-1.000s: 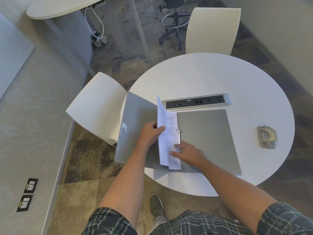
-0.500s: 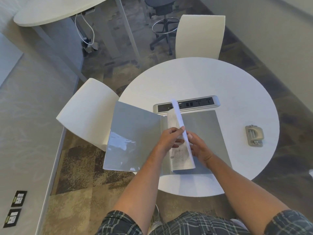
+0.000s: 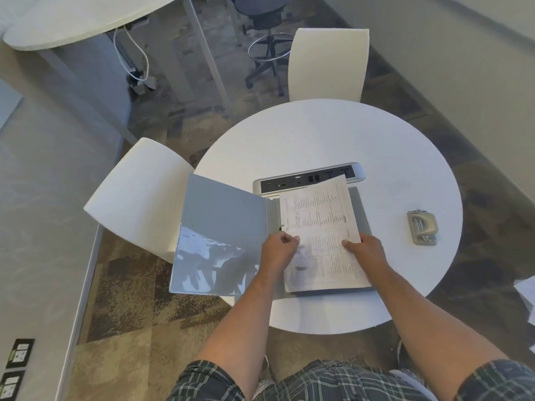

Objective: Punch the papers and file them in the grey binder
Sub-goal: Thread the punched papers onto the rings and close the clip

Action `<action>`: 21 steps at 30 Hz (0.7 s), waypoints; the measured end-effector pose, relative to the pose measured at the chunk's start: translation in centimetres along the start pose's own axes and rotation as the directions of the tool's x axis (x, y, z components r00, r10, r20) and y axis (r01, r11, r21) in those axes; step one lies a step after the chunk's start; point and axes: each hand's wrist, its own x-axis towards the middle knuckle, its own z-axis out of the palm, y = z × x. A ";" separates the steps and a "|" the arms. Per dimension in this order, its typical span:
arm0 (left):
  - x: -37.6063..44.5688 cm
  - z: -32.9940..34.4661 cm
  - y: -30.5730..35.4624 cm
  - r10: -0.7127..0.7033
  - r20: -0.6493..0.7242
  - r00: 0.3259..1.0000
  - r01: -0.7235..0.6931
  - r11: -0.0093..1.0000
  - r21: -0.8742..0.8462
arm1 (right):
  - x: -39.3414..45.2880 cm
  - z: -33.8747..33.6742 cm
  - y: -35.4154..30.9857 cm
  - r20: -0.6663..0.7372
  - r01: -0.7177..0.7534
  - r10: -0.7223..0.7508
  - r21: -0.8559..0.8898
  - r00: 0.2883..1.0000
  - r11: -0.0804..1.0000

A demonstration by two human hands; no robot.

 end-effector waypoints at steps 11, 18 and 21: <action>0.5 -0.4 -3.3 -0.087 0.060 0.994 0.072 0.973 0.220 | 0.8 0.5 1.1 -0.178 0.054 -0.138 -0.411 0.974 0.910; 0.3 -0.3 -3.6 0.004 -0.003 1.000 -0.003 0.967 0.254 | 0.7 1.5 0.0 -0.258 0.046 -0.210 -0.523 0.943 0.851; 0.4 0.0 -3.7 0.032 -0.033 0.999 -0.020 0.949 0.314 | 0.1 1.9 -0.2 -0.242 0.036 -0.300 -0.721 0.923 0.692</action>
